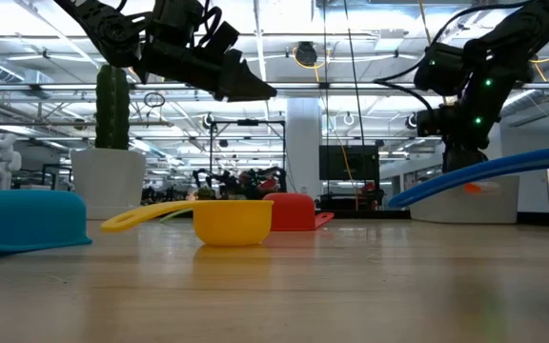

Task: Nest measuring cups in basket
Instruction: Put the orange measuring cup in the gray bin, then stack the dark blue measuring cup on top of the orange measuring cup in the gray bin

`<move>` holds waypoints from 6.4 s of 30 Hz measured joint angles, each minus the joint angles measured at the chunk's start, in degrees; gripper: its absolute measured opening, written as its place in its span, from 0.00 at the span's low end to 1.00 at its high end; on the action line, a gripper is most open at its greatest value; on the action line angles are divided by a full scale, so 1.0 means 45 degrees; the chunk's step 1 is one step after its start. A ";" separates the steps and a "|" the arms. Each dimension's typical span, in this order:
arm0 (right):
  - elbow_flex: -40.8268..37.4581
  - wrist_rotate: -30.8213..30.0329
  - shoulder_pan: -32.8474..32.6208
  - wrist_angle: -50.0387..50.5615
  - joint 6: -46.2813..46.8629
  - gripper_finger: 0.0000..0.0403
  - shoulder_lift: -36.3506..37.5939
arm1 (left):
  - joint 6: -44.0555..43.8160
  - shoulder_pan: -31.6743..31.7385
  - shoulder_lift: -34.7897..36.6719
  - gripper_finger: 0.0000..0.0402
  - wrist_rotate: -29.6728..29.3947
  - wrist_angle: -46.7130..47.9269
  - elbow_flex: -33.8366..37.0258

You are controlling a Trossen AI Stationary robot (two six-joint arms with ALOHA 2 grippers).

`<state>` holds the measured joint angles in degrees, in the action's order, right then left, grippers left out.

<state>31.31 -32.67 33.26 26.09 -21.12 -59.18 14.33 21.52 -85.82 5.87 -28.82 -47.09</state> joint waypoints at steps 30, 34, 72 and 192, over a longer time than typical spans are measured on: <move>0.0000 0.1095 -0.4493 -0.2105 0.4522 0.53 0.2276 | -0.1017 0.0109 0.0000 0.56 0.1127 0.0442 0.0000; 0.0000 0.1709 -0.5499 -0.2632 0.4842 0.53 0.2275 | -0.1264 -0.0441 0.0000 0.56 0.1364 0.0718 -0.0115; 0.0000 0.2313 -0.8952 -0.5226 0.5232 0.53 0.2114 | -0.3522 -0.9078 -0.3795 0.56 -0.2335 0.3788 -0.5144; 0.0760 0.0540 -1.1837 -0.2390 0.8687 0.53 0.1814 | -0.3691 -0.8049 -0.7945 0.01 -0.6133 0.8962 -0.9366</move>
<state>34.73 -30.24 -20.01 15.33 17.98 -51.02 -2.27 -14.70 -121.57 -21.73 11.51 -89.24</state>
